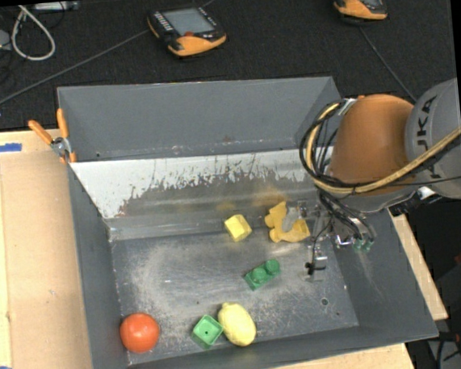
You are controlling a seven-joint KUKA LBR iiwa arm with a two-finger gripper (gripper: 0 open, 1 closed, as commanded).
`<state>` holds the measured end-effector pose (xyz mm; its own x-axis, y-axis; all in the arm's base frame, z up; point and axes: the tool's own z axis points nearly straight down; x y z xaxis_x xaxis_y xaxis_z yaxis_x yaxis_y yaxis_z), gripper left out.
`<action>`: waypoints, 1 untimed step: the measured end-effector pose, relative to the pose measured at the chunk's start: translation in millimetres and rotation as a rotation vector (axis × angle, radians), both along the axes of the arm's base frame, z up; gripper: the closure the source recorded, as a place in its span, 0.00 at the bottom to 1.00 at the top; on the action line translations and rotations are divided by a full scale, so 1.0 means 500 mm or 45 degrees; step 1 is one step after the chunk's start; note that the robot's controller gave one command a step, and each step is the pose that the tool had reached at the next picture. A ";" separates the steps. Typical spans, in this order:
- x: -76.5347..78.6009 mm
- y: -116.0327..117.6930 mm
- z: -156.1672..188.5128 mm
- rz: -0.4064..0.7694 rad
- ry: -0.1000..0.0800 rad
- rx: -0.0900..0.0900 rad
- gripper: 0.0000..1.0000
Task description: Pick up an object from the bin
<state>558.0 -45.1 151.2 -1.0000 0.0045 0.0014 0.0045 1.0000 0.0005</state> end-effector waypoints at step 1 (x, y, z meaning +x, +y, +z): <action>-0.028 0.043 -0.137 -0.131 0.002 0.001 0.00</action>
Offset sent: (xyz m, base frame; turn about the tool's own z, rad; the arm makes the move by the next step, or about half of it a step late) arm -0.0259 0.0323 -0.0301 0.0747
